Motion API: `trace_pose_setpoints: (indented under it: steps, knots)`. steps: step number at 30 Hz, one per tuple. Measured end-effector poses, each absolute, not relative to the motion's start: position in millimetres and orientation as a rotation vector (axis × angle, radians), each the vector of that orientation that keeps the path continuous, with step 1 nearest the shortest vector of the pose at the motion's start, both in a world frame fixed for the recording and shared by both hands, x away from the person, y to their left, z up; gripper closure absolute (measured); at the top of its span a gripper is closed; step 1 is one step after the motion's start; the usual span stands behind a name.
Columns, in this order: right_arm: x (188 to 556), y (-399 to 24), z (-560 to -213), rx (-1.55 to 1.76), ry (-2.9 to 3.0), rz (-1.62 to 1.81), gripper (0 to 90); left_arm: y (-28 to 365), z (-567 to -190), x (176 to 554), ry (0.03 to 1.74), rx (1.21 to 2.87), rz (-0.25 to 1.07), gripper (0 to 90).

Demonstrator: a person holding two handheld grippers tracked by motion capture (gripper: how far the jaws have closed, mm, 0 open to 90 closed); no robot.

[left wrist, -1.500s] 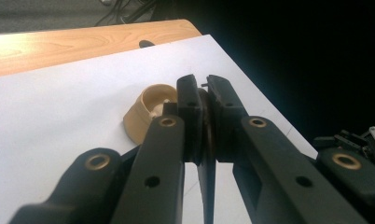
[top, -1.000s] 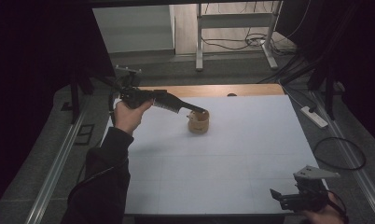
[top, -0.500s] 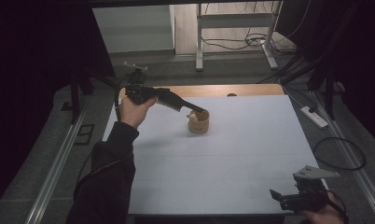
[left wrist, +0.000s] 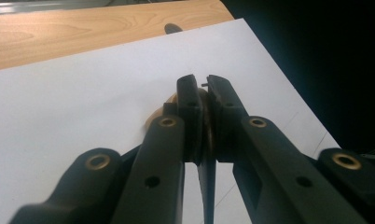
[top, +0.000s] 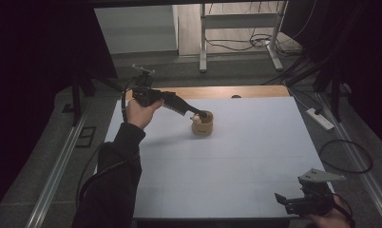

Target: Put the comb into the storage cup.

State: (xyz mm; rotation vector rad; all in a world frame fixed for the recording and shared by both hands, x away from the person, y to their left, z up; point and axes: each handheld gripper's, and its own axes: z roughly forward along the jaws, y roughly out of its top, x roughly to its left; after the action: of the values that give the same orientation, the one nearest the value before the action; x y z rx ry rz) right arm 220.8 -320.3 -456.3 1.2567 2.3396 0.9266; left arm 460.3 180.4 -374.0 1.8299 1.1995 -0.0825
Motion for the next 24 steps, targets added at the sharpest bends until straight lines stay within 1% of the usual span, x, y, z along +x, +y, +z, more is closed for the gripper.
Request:
trace_pose_setpoints:
  steps: [24]
  knots:
    - [221, -320, -456, 1.256, 2.343, 0.928, 0.0, 169, -395, 470, 1.231, 1.852, -0.101, 83.5]
